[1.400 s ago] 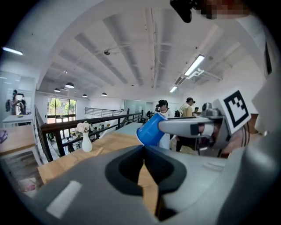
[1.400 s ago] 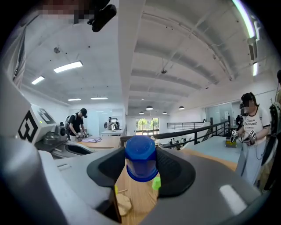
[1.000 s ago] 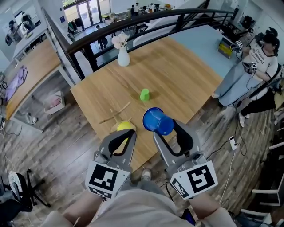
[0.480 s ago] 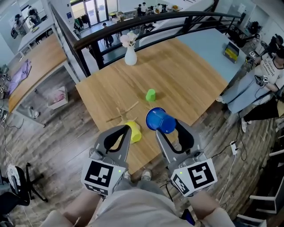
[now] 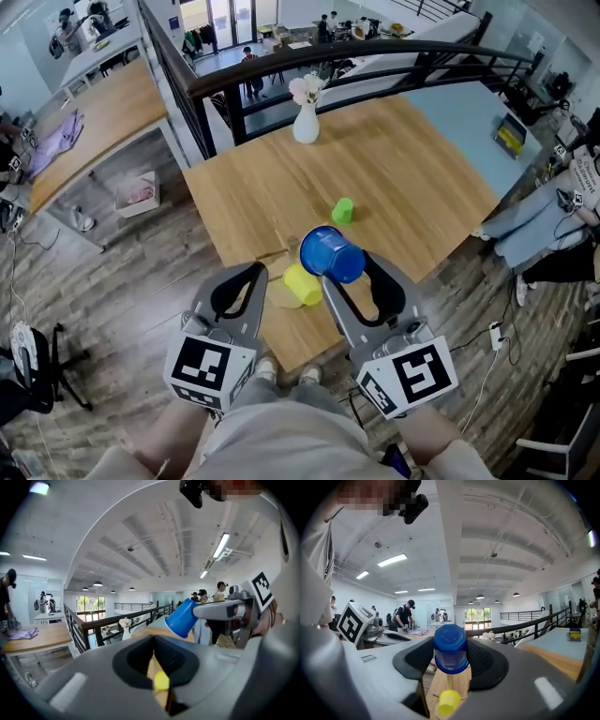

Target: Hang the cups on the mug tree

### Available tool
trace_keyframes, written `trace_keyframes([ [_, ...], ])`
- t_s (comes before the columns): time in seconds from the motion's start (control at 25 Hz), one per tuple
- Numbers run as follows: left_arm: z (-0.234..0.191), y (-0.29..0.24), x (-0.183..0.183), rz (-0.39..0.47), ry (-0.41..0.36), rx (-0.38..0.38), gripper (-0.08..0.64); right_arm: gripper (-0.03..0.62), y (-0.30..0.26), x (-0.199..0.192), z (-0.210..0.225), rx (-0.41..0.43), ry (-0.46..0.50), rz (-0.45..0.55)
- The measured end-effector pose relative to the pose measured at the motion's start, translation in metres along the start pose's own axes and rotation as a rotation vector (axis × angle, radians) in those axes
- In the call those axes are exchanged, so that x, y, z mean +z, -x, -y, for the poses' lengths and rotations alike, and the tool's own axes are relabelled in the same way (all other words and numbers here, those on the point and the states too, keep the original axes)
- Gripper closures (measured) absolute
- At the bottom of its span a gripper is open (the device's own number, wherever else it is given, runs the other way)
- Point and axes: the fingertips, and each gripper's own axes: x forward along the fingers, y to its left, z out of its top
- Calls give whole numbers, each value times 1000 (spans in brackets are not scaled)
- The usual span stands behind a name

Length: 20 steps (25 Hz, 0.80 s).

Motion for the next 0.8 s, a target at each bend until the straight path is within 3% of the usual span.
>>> trace_keyframes([
  [0.32,-43,15,-17,-19,43,66,557,368,-44,-6,-45,108,35,-39],
  [0.8,-73,23,-42,-44,101,85,557,368,-84,-48,-79,135,169,-159],
])
